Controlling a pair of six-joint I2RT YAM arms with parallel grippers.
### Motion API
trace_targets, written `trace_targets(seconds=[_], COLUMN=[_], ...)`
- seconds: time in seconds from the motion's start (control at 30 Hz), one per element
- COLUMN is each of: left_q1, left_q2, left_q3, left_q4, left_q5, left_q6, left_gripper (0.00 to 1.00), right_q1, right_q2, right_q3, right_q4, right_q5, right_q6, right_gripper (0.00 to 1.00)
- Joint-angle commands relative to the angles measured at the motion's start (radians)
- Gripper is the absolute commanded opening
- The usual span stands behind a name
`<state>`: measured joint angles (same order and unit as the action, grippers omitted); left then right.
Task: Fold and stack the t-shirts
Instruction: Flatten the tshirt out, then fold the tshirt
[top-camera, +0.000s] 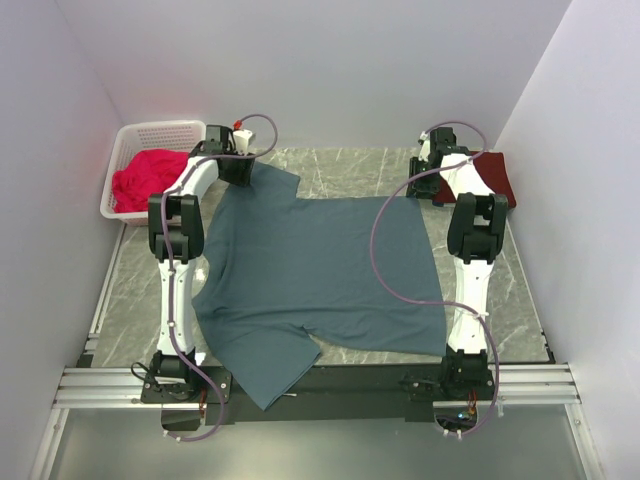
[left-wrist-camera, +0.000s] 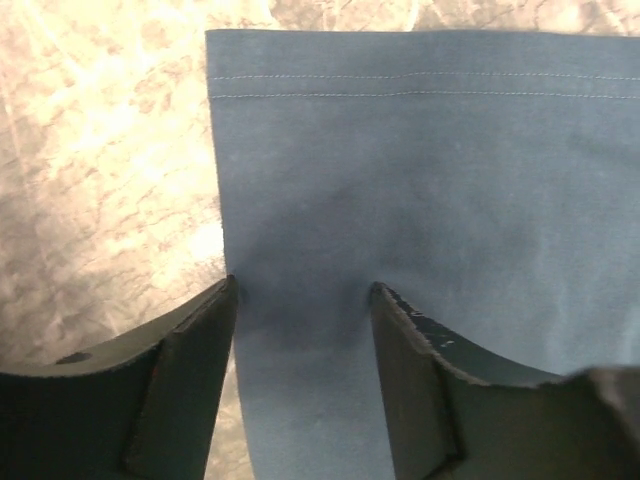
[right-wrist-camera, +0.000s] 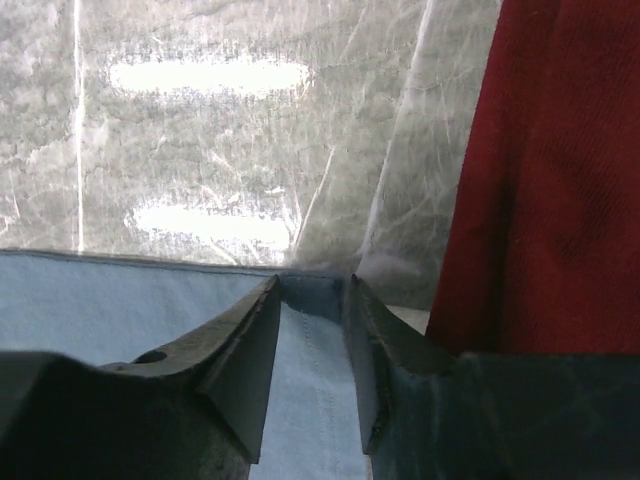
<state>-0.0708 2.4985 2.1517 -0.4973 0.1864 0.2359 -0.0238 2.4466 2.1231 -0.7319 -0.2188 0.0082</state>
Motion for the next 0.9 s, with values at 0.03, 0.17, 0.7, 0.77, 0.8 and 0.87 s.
trace_targets(seconds=[0.03, 0.17, 0.7, 0.77, 0.8, 0.87], left_q1=[0.003, 0.003, 0.003, 0.003, 0.003, 0.003], left_q2=[0.037, 0.051, -0.105, -0.141, -0.177, -0.222], left_q3=[0.042, 0.054, 0.066, 0.034, 0.021, -0.047], left_q4=[-0.01, -0.014, 0.094, 0.108, 0.111, 0.135], left_q5=[0.03, 0.031, 0.041, 0.06, 0.067, 0.08], left_q6=[-0.023, -0.017, 0.016, 0.025, 0.031, 0.037], left_gripper=[0.57, 0.42, 0.0, 0.0, 0.0, 0.0], right_q1=[0.009, 0.009, -0.025, -0.028, -0.028, -0.03], right_q2=[0.038, 0.046, -0.136, -0.158, -0.176, -0.204], right_q3=[0.06, 0.07, 0.075, 0.075, 0.074, 0.058], right_q4=[-0.04, -0.046, 0.097, 0.095, 0.088, 0.08], right_q5=[-0.005, -0.008, 0.022, 0.004, -0.004, -0.019], right_q6=[0.012, 0.006, 0.001, 0.001, 0.001, 0.001], right_gripper=[0.35, 0.18, 0.0, 0.0, 0.0, 0.0])
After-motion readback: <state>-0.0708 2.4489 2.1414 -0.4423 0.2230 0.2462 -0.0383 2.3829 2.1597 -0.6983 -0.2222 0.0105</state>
